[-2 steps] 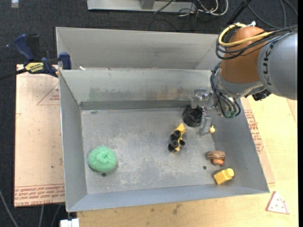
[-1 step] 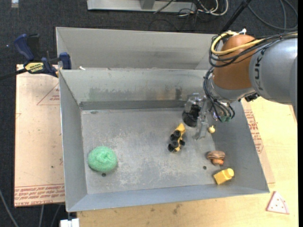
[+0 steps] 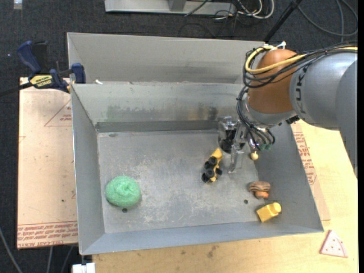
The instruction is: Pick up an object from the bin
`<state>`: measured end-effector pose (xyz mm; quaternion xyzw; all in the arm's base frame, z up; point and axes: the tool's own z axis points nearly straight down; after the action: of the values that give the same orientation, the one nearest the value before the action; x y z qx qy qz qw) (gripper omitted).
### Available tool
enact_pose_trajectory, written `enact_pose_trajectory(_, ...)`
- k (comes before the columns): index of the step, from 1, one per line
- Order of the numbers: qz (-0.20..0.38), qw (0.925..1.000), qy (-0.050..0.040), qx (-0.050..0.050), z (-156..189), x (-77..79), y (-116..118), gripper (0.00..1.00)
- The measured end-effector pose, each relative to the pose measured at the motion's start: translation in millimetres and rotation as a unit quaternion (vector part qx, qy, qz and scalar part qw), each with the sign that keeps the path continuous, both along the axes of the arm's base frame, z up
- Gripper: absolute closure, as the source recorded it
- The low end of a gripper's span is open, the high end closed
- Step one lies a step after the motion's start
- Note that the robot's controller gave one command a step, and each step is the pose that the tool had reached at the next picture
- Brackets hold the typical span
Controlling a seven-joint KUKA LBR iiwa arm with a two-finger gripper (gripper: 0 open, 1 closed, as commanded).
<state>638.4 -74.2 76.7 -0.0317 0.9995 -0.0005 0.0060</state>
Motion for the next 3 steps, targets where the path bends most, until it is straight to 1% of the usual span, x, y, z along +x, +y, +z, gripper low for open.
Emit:
enact_pose_trajectory(1, 0.076, 0.9971, -0.0039, -0.002, -3.7, -2.8, 0.9, 0.0)
enact_pose_trajectory(2, 0.197, 0.9804, -0.0029, -0.003, -2.4, -17.0, 19.9, 0.0)
enact_pose_trajectory(3, 0.218, 0.976, 0.0038, 0.0, -6.0, -28.5, 44.6, 1.0)
